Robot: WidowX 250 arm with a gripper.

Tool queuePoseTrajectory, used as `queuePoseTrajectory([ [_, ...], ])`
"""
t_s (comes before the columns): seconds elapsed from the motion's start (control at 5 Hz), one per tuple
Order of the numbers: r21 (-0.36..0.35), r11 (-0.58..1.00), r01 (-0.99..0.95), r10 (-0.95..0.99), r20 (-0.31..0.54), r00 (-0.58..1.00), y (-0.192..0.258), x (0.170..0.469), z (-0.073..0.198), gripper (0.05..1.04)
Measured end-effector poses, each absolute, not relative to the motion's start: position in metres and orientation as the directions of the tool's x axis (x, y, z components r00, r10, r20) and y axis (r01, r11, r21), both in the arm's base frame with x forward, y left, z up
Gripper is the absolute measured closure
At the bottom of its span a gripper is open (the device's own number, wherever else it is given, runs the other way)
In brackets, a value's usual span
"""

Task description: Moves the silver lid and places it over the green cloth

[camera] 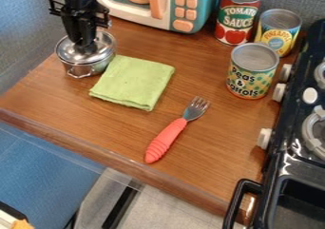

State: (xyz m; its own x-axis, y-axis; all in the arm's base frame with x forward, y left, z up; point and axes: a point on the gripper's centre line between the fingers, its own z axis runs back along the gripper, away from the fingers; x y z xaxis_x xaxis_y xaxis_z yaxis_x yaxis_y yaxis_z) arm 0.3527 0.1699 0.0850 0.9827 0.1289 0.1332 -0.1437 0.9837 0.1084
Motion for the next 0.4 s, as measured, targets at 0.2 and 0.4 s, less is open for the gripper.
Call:
queuePoseTrajectory([
  [0.2,0.109,0.990,-0.089,0.068,0.185,0.980,0.137,0.349,0.110,0.799],
  [0.4,0.097,0.995,-0.030,0.013,0.169,0.985,0.104,0.341,0.104,0.799],
])
